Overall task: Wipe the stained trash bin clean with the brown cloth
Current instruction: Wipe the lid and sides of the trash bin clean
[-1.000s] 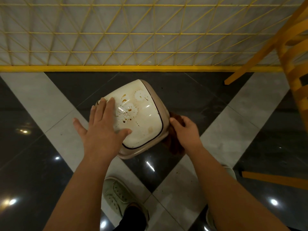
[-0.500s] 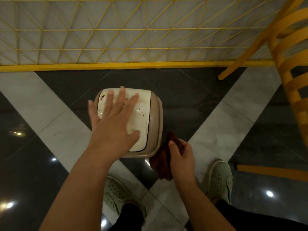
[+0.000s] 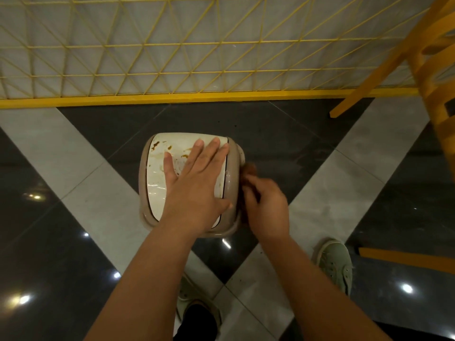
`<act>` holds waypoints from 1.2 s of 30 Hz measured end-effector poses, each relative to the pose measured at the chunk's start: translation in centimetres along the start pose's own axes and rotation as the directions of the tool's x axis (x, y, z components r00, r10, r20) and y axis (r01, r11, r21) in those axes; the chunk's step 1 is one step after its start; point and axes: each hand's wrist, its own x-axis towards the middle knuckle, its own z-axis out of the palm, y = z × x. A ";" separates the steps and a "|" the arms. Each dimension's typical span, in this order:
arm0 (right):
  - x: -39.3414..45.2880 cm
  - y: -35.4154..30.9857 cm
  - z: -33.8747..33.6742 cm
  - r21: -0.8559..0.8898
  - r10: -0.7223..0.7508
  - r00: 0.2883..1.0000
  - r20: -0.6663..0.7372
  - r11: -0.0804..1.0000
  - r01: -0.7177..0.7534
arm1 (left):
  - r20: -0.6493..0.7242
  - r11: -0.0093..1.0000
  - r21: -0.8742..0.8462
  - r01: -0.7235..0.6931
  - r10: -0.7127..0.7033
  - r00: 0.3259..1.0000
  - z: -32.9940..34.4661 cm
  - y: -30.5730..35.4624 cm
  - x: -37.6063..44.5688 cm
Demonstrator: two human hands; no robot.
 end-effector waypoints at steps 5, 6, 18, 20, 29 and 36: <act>3.5 -0.9 0.2 -0.078 -0.015 0.999 0.035 0.997 0.018 | -0.001 1.000 -0.006 0.008 -0.008 1.000 0.0 0.0 0.3; 2.4 -0.4 0.3 -0.076 -0.032 0.999 0.037 0.996 0.034 | -0.004 1.000 -0.004 0.009 -0.009 1.000 0.0 0.0 0.2; 0.9 0.5 0.5 0.044 -0.006 1.000 0.014 0.999 0.005 | -0.019 1.000 0.008 0.019 -0.019 1.000 0.1 0.4 0.1; 4.6 -0.5 0.2 0.020 -0.021 1.000 0.019 1.000 0.020 | -0.020 1.000 -0.001 0.017 -0.017 1.000 0.1 0.4 0.2; 1.0 0.7 0.8 0.100 -0.004 0.999 0.036 0.995 0.001 | -0.035 0.999 0.021 0.033 -0.032 0.999 0.1 0.5 0.3; -7.9 2.0 0.8 0.091 0.052 0.996 0.070 0.994 -0.059 | -0.028 0.999 0.007 0.045 -0.045 0.999 0.1 0.6 0.2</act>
